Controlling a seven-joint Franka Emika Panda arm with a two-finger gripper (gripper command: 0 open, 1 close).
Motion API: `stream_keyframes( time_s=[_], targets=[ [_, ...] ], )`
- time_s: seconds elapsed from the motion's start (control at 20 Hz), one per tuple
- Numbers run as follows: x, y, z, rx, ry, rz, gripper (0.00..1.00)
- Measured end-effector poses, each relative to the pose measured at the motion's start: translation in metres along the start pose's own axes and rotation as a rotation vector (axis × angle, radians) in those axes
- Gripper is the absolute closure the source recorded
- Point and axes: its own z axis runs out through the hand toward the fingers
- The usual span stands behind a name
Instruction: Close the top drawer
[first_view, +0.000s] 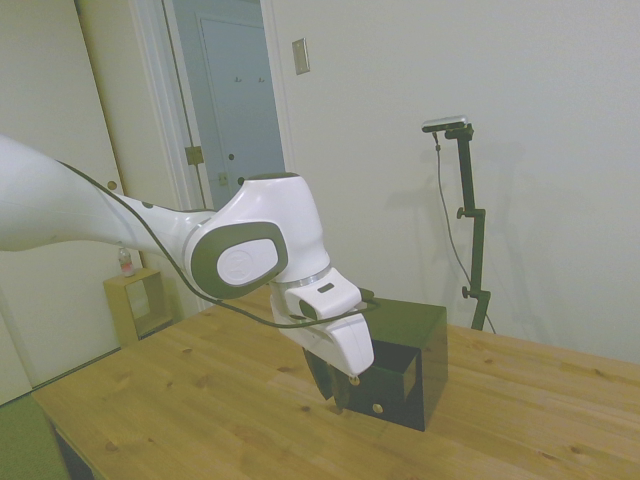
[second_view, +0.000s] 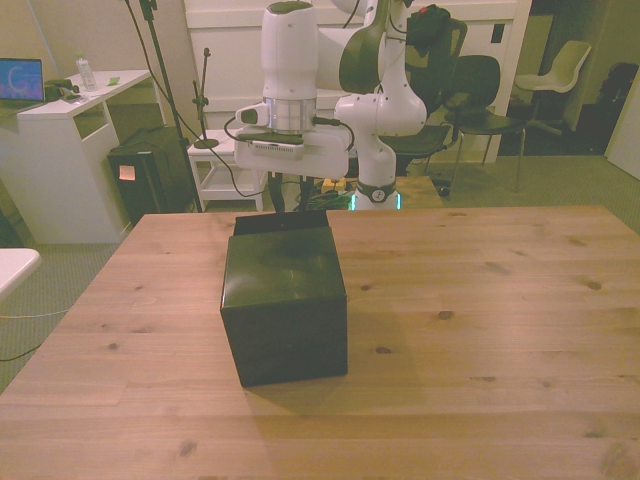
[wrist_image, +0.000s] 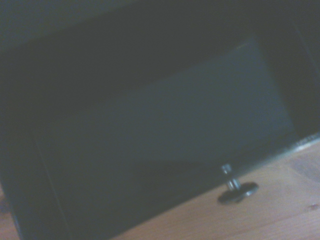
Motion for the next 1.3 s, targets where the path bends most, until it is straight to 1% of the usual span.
stream_keyframes(
  time_s=[0.3,0.65,0.95,1.3],
  targets=[
    [0.007,-0.008,0.002,0.020,0.028,0.002,1.00],
    [0.014,-0.008,0.000,0.039,0.053,0.010,1.00],
    [0.026,-0.007,-0.001,0.042,0.068,0.024,1.00],
    [0.042,-0.015,-0.005,0.045,0.088,0.022,1.00]
  ],
)
